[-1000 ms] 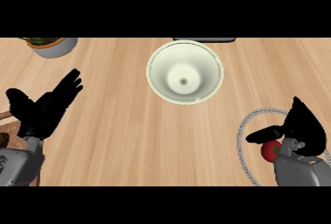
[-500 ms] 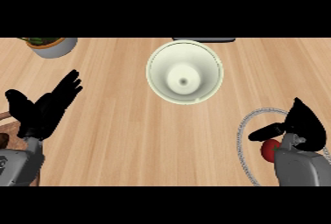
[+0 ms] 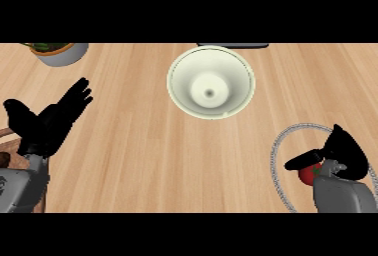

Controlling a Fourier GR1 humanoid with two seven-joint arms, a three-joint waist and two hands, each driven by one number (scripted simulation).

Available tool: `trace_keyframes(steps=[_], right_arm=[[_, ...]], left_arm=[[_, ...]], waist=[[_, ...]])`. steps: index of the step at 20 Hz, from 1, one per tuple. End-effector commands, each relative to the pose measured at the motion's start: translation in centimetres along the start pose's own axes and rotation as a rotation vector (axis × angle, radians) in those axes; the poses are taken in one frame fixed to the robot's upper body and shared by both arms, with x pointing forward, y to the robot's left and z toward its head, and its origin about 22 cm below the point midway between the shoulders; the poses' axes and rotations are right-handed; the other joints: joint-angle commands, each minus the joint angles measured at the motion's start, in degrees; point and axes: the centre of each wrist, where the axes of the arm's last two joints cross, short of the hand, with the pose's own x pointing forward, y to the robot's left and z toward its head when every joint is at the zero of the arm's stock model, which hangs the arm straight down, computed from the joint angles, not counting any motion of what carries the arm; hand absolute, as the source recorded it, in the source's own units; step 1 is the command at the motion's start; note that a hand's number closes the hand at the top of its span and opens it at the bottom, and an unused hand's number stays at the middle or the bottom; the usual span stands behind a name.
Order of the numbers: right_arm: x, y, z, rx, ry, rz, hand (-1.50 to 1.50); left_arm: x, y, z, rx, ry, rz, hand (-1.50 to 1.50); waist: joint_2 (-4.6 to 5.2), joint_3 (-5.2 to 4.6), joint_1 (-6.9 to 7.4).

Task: Pick the tomato from the placemat and place it in the bowl

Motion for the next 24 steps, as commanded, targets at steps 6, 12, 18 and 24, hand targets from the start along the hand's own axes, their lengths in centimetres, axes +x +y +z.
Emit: trace_keyframes(steps=[6,12,18,24], right_arm=[[-0.6,2.1,-1.9,0.044,0.178,0.039,-1.50],[-2.1,2.4,-5.2,0.058,0.205,0.014,-1.50],[-4.8,3.8,-5.0,0.056,0.189,0.014,-1.50],[-3.0,3.9,-4.3,-0.002,0.114,0.018,1.50]], left_arm=[[0.4,-1.1,0.7,0.000,0.001,-0.002,0.00],[-1.4,0.8,0.9,0.002,-0.002,0.001,0.00],[-1.2,0.7,0.4,-0.006,-0.010,0.013,0.00],[0.3,-0.3,-0.3,0.012,-0.004,-0.003,0.00]], waist=[[-0.03,0.02,0.21],[0.09,0.01,0.18],[0.00,0.00,-0.17],[-0.02,0.01,-0.09]])
